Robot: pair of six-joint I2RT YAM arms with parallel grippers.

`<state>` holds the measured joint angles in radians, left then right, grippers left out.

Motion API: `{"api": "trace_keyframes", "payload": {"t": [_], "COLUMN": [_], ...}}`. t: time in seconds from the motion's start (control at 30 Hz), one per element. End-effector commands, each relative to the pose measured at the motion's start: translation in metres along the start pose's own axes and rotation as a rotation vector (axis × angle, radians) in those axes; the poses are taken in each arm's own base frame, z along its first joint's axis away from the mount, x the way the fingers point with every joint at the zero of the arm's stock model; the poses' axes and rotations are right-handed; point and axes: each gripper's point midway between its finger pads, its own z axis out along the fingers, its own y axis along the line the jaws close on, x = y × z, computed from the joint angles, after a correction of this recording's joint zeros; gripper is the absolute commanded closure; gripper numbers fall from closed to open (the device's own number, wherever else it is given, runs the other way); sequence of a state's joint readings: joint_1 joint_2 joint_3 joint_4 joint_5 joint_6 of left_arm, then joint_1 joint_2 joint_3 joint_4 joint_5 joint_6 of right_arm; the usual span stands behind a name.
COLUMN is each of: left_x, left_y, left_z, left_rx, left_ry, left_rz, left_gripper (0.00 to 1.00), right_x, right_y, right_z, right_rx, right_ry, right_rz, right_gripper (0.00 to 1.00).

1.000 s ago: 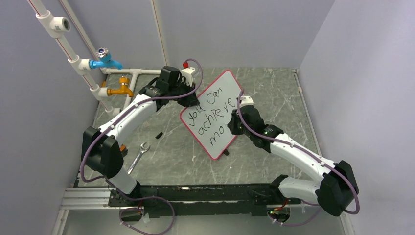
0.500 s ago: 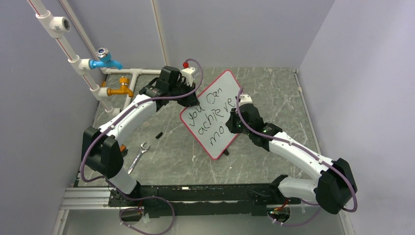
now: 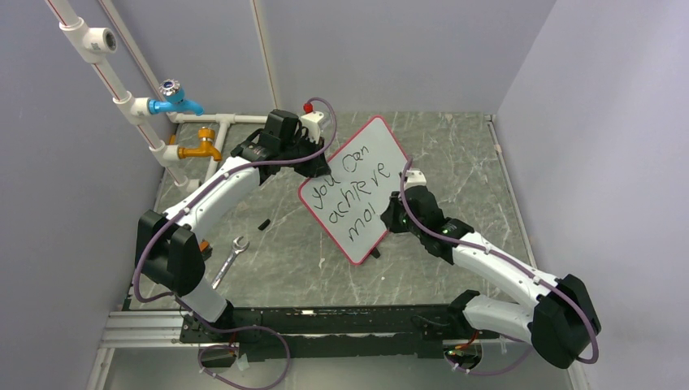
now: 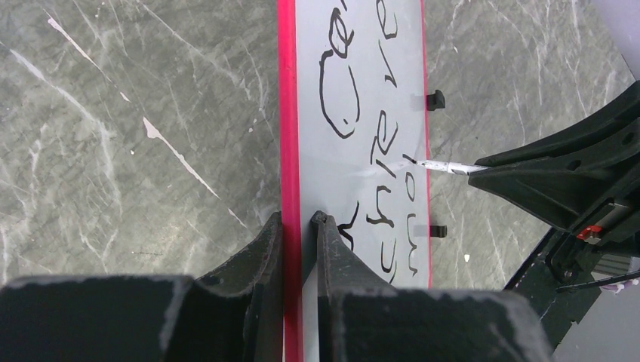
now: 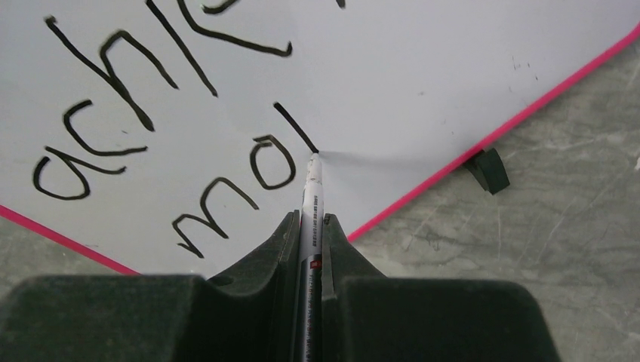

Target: Write a sentence on the whiteboard

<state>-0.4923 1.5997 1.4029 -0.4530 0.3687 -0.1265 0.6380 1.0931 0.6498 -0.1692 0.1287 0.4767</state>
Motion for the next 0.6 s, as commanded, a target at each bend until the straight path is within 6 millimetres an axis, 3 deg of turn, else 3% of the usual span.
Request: {"api": "trace_keyframes", "payload": {"t": [0.0, 0.57], "left_x": [-0.019, -0.018], "left_y": [0.004, 0.004], "left_z": [-0.007, -0.007], "left_rx": [-0.045, -0.046], "left_ry": [-0.051, -0.048], "left_rz": [0.091, 0.092], "left_gripper": [1.00, 1.00], "right_x": [0.019, -0.016], "right_y": [-0.002, 0.013], "right_z": [0.001, 0.002], "right_rx": [-0.014, -0.027], "right_ry": [0.038, -0.013], "right_rz": [0.036, 0.010], "right_gripper": [1.00, 1.00]}}
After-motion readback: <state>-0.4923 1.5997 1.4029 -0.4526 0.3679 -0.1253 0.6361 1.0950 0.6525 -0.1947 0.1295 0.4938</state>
